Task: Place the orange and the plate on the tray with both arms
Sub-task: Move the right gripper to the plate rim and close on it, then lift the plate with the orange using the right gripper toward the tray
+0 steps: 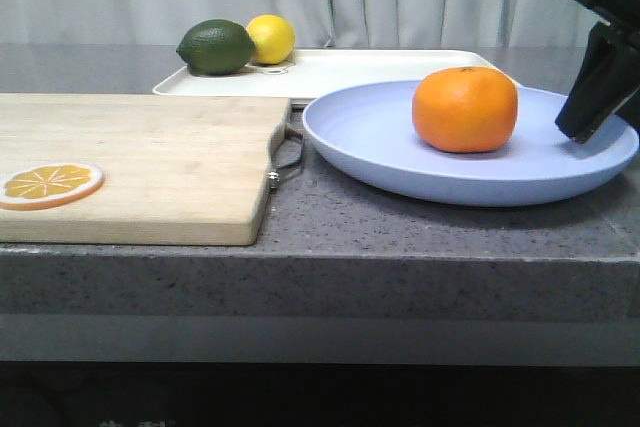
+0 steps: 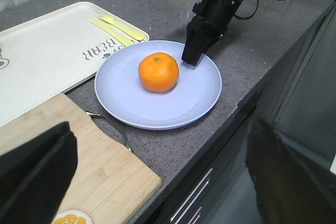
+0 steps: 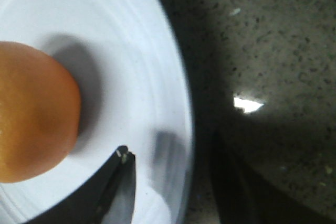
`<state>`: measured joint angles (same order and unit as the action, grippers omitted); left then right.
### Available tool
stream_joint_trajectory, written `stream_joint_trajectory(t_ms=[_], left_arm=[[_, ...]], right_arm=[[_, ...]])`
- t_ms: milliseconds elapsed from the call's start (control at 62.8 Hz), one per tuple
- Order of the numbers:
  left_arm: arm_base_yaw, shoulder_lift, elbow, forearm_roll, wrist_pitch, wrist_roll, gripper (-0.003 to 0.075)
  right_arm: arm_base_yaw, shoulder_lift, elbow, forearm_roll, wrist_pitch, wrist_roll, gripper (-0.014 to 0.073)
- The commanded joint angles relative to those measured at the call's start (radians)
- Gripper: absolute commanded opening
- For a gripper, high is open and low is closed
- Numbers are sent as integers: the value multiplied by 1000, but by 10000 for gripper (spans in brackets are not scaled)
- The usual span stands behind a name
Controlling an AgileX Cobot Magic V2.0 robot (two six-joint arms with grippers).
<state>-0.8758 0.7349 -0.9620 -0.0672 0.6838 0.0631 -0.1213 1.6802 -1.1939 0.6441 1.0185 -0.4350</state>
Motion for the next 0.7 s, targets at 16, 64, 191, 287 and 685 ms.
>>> stream_joint_trajectory(t_ms=[16,64,191,287,685], left_arm=[[-5,0,-27,-4,-69,-6,631],[-5,0,-27,-4,-69,-6,631],[-5,0,-27,-4,-69,-6,630],[-5,0,-27,-4,-69,-6,631],[-5,0,-27,-4,-69,-6,631]], right_arm=[[-5,-28,-28,38,11,-19,278],[-5,-28,-28,38,4,-19,238],[-5,-28,-28,38,-12,-19,138],[-5,-28,-28,38,-18,-19,68],[-6,-31,-45,57,6,-18,-64]])
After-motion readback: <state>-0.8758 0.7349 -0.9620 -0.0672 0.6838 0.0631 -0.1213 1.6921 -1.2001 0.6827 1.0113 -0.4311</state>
